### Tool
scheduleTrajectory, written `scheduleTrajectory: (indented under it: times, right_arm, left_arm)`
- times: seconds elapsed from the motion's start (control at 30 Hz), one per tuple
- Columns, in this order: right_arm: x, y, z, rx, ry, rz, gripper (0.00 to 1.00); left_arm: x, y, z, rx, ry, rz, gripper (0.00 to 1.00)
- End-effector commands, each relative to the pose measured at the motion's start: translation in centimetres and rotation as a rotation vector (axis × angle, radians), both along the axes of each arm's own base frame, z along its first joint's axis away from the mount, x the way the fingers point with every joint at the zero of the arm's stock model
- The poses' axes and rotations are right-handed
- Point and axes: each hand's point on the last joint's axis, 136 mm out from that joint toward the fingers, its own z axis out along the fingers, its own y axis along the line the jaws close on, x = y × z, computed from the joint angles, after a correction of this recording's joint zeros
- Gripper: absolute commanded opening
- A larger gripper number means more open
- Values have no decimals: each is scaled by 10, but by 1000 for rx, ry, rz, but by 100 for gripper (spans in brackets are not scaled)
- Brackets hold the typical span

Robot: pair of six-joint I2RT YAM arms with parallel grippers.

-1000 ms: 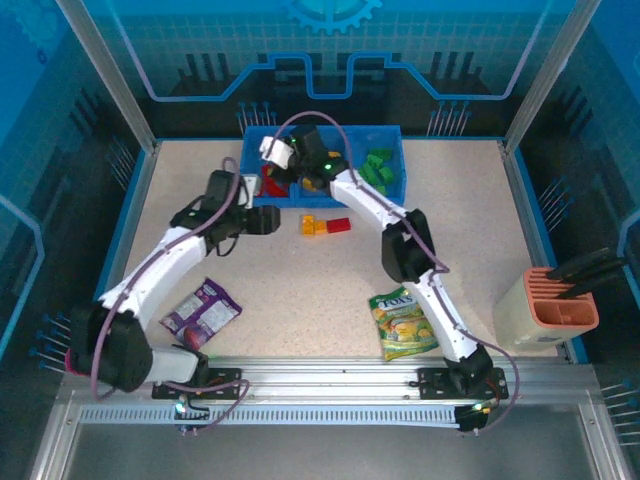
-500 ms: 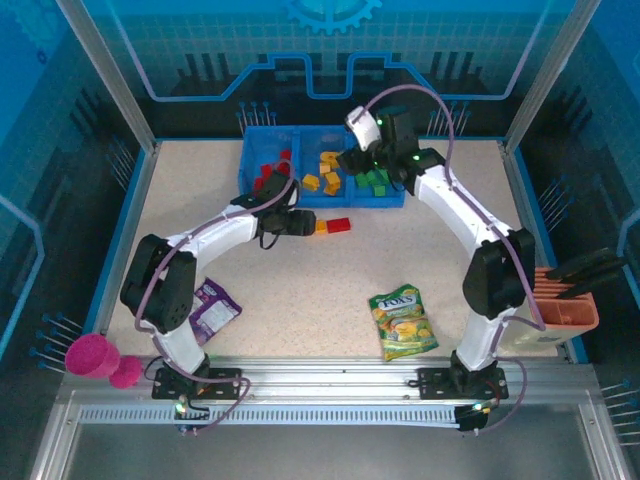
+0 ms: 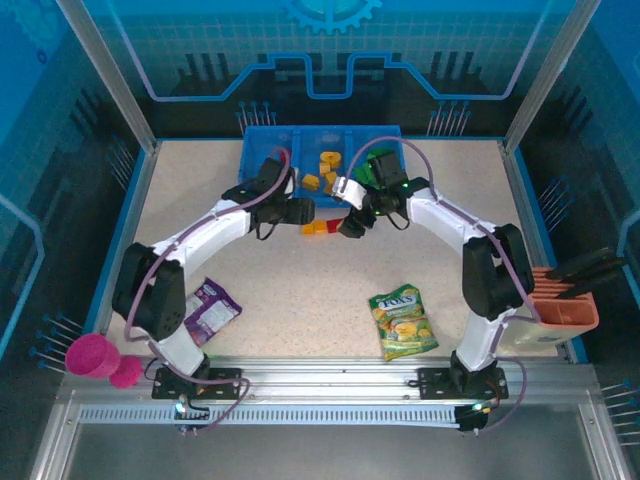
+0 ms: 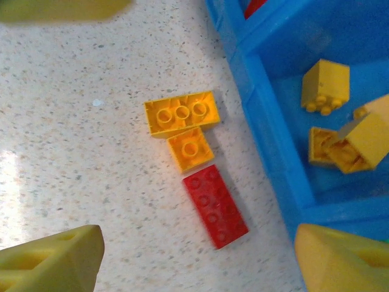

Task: Sort the legos into containers by color
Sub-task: Pick up the lego from the center of the table.

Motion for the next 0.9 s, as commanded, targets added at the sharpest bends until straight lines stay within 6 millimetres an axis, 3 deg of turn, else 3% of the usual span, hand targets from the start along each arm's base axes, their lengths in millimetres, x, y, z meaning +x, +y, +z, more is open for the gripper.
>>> scheduleTrajectory:
  times: [0.0,0.07,0.23,0.37,0.57,0.87]
  right_arm:
    - [-2,4,-30,-131,-26,174,84]
    - [2,3,-47,-194,-31,205,84]
    - [9,12,-59,-191,-13,255,85]
    - [16,17,-71,-213,27,264,85]
    - [10,17,-98,-291,116,301,82]
    - [-3,11,-117,-348,181,320,79]
  left_arm:
    - [-15,20,18,14,-25,10,74]
    - [-21,32,26,2,-35,27,75]
    - [-34,62,46,-10,-74,71,75]
    - [-41,82,50,-9,-91,108,76]
    - [-41,96,41,-19,-76,137,76]
    - [-35,101,39,-24,-76,142,76]
